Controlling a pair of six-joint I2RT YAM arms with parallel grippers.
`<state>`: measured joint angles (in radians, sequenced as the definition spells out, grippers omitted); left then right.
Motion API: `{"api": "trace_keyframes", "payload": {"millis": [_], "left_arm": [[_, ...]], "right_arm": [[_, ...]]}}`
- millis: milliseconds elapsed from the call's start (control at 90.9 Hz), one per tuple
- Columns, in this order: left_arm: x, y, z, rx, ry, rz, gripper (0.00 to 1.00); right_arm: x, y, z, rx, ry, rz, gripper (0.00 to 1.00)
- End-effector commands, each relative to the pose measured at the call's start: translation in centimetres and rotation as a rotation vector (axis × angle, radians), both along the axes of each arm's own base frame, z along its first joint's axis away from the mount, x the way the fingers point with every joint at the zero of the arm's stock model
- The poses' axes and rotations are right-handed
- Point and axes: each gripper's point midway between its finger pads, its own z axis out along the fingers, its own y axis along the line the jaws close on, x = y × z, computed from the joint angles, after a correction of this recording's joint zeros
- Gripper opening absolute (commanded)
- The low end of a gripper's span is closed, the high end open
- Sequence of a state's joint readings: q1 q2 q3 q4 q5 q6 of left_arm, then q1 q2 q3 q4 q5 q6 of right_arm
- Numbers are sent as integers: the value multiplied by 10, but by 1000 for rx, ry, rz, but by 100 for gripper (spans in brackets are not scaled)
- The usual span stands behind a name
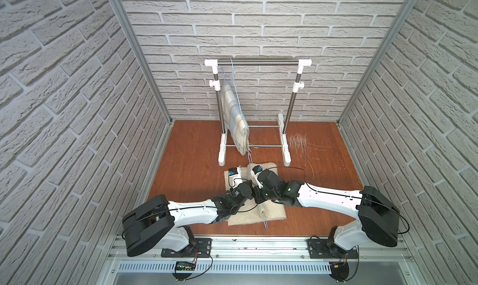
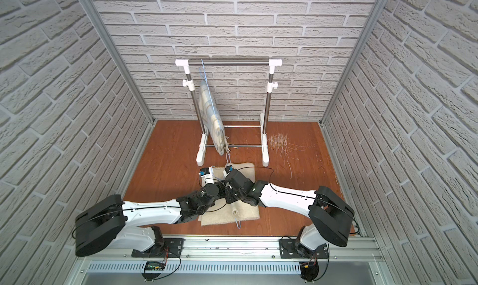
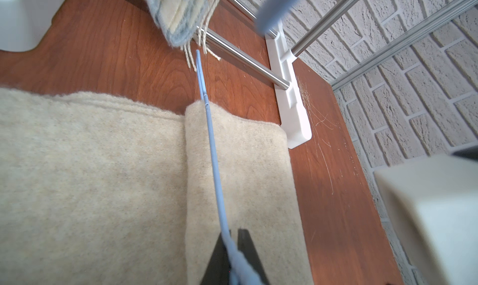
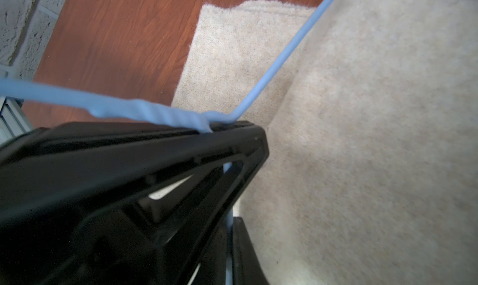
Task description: Hang the scarf on the hanger
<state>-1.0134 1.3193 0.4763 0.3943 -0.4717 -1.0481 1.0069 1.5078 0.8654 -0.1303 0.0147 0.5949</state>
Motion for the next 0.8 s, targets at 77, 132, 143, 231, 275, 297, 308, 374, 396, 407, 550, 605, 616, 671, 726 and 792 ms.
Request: {"api": "trace_keyframes", "payload": {"millis": [77, 132, 143, 231, 275, 297, 308, 374, 396, 407, 550, 605, 616, 671, 726, 792], "left_arm": [[-9, 3, 47, -47, -96, -46, 72], [-12, 11, 57, -42, -113, -43, 78], [-12, 13, 59, -42, -117, -42, 79], [-19, 27, 69, -35, -127, -36, 81], [-22, 34, 70, -37, -116, -28, 82], [-23, 38, 66, -32, -101, -22, 81], [-23, 40, 66, -33, -96, -21, 81], [-26, 47, 56, -51, -58, -13, 79], [-27, 48, 51, -56, -46, -11, 79], [-27, 49, 49, -57, -41, -9, 78], [-23, 43, 29, -104, -2, -28, 79], [-17, 34, 29, -111, 1, -46, 80], [-16, 33, 30, -114, -2, -49, 81], [-9, 23, 24, -106, 14, -66, 83], [-1, 13, 22, -119, 17, -82, 84], [7, 2, 22, -132, 17, -95, 85]], "right_arm": [[12, -24, -9, -42, -10, -96, 3], [13, -29, -9, -26, 0, -107, 3], [13, -30, -9, -22, 3, -108, 3], [12, -33, -5, 11, 11, -95, 3], [13, -34, -2, 32, 13, -89, 3], [12, -34, -1, 39, 16, -82, 3], [12, -35, -1, 42, 16, -82, 3], [11, -39, 1, 54, 22, -83, 3], [10, -41, 2, 58, 22, -84, 3], [10, -41, 3, 61, 21, -84, 3], [7, -54, 13, 87, -6, -100, 3], [5, -58, 13, 74, -9, -99, 3], [5, -59, 12, 71, -7, -100, 3], [4, -62, 11, 67, -3, -103, 3], [4, -63, 13, 76, -5, -106, 3], [3, -66, 12, 78, -1, -111, 3]]}}
